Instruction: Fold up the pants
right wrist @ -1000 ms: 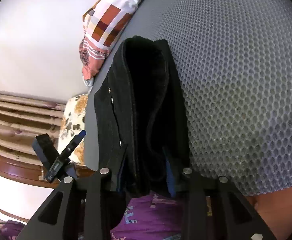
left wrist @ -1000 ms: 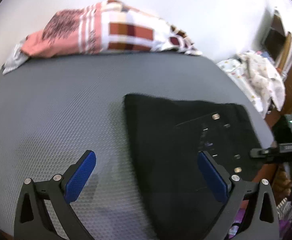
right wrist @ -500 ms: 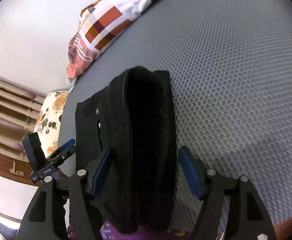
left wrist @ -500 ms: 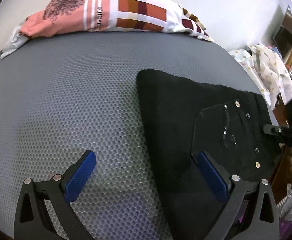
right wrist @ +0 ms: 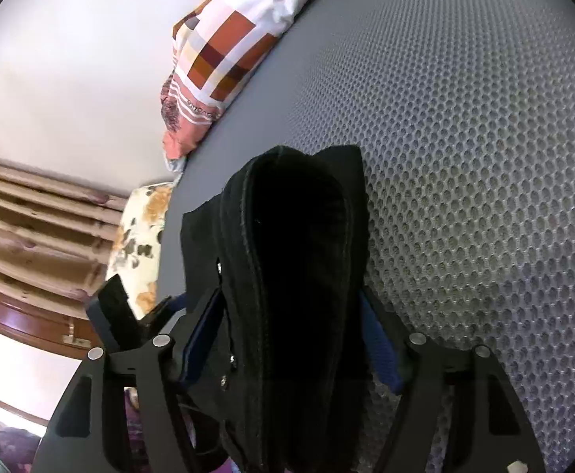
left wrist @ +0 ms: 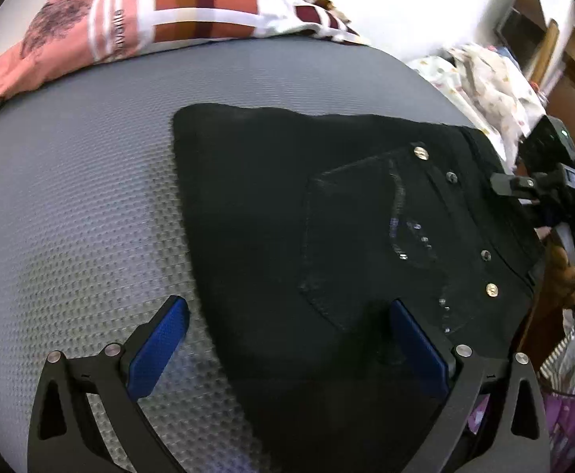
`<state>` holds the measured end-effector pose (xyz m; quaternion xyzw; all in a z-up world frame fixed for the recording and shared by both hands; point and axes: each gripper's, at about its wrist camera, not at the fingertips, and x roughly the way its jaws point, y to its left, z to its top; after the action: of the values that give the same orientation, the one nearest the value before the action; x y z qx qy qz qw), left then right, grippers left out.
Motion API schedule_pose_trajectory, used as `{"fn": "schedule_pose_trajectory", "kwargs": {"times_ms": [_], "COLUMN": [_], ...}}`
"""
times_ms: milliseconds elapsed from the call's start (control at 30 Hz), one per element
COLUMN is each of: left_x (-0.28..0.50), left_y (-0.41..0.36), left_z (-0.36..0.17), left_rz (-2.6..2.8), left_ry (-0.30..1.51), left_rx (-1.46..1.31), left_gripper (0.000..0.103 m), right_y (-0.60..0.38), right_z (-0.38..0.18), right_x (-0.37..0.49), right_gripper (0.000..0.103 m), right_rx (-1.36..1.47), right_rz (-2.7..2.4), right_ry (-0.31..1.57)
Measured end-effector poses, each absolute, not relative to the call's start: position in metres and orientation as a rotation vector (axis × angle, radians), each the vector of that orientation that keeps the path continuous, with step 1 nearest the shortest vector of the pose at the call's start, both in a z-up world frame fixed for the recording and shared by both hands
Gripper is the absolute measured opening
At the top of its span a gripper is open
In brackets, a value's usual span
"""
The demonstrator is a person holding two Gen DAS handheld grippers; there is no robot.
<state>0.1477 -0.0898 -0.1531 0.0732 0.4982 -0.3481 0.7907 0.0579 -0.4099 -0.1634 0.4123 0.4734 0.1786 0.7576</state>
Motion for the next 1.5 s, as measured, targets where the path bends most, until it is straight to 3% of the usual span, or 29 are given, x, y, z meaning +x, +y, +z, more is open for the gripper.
{"fn": "schedule_pose_trajectory", "kwargs": {"times_ms": [233,400,800,900,967,1033,1067,1167,1500], "left_x": [0.142,0.140,0.140,0.138,0.136,0.137,0.139,0.148,0.191], "left_y": [-0.105,-0.105,-0.107,-0.106,-0.103,-0.097,-0.094,-0.081,0.002], "left_z": [-0.152,-0.152,-0.152,-0.149,-0.143,-0.136,-0.135,-0.131,-0.096], "left_rz": [-0.767,-0.756,-0.747,-0.733,-0.709,-0.687,-0.690,-0.708,-0.583], "left_ry": [1.052,1.038,1.028,1.006,0.978,0.961,0.968,1.001,0.945], "left_rx": [0.210,0.225,0.239,0.251,0.263,0.257,0.238,0.140,0.007], "left_gripper": [0.099,0.096,0.093,0.079,0.049,0.031,0.026,0.022,0.021], "right_y": [-0.402,-0.410,-0.423,-0.416,-0.413,-0.407,-0.406,-0.393,-0.312], "right_z": [-0.166,-0.170,-0.175,-0.171,-0.170,-0.163,-0.160,-0.148,-0.118], "right_x": [0.064,0.069,0.067,0.064,0.062,0.061,0.060,0.062,0.135], "right_gripper": [0.058,0.048,0.043,0.031,0.027,0.026,0.026,0.026,0.026], "right_rx": [0.889,0.894,0.974,0.908,0.915,0.917,0.947,0.972,0.980], "right_rz": [0.470,0.482,0.421,0.401,0.407,0.426,0.448,0.478,0.659], "right_ry": [1.077,1.117,1.142,1.142,1.130,1.111,1.096,1.070,1.012]}}
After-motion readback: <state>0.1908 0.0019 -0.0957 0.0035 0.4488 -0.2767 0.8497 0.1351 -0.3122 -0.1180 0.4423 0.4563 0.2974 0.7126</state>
